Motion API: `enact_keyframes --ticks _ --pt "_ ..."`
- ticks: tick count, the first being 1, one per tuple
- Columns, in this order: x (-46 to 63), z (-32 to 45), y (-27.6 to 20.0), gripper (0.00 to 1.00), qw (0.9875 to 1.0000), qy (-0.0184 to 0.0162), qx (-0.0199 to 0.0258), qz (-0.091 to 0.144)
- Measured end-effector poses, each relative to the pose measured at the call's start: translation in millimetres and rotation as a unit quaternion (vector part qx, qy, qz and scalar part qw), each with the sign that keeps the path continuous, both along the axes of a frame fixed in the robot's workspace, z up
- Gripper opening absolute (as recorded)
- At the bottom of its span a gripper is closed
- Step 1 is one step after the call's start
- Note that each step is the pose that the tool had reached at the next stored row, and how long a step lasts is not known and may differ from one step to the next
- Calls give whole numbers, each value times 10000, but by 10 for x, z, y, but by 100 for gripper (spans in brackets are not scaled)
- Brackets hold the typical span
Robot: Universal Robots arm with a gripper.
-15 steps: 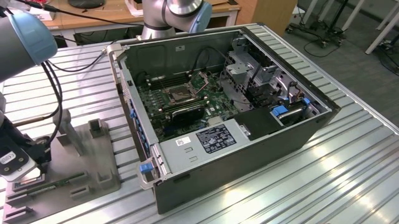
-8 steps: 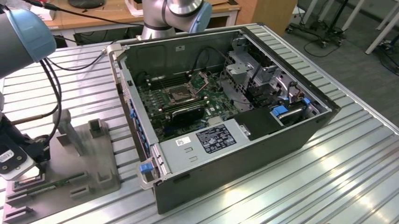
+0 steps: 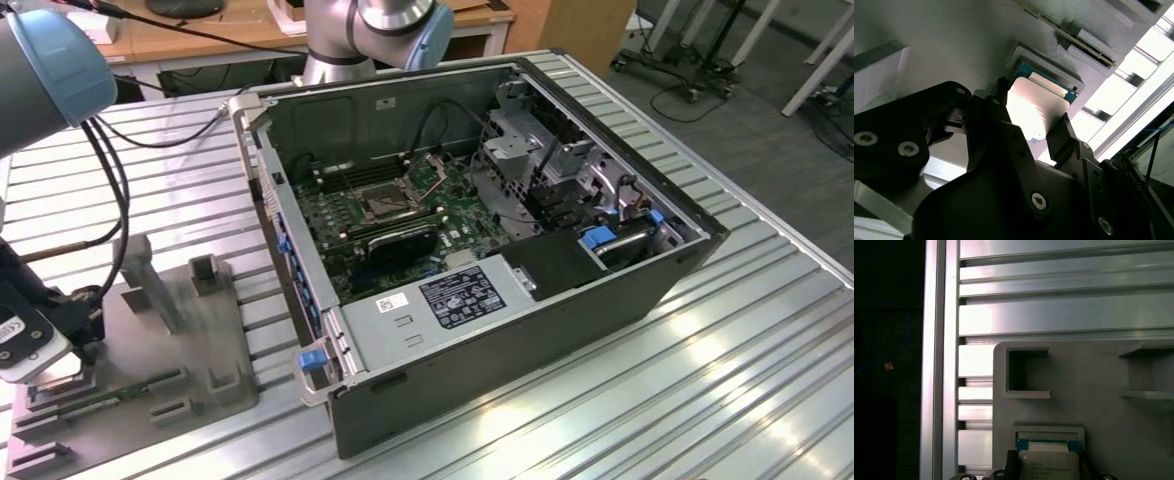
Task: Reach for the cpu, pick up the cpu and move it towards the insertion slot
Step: 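Pick up the cpu and move it towards the insertion slot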
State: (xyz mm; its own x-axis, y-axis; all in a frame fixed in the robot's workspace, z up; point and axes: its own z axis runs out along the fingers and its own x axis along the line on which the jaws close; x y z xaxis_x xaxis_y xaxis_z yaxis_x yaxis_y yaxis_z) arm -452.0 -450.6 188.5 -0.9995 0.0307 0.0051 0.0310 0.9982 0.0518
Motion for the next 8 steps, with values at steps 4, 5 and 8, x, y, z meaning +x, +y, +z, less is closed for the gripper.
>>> enact_keyframes --ticks 4,5,8 --pt "0 1 0 55 10000 1 0 0" --pt "-1 1 0 55 10000 1 -1 0" --pt "-1 16 -1 55 10000 3 -2 0"
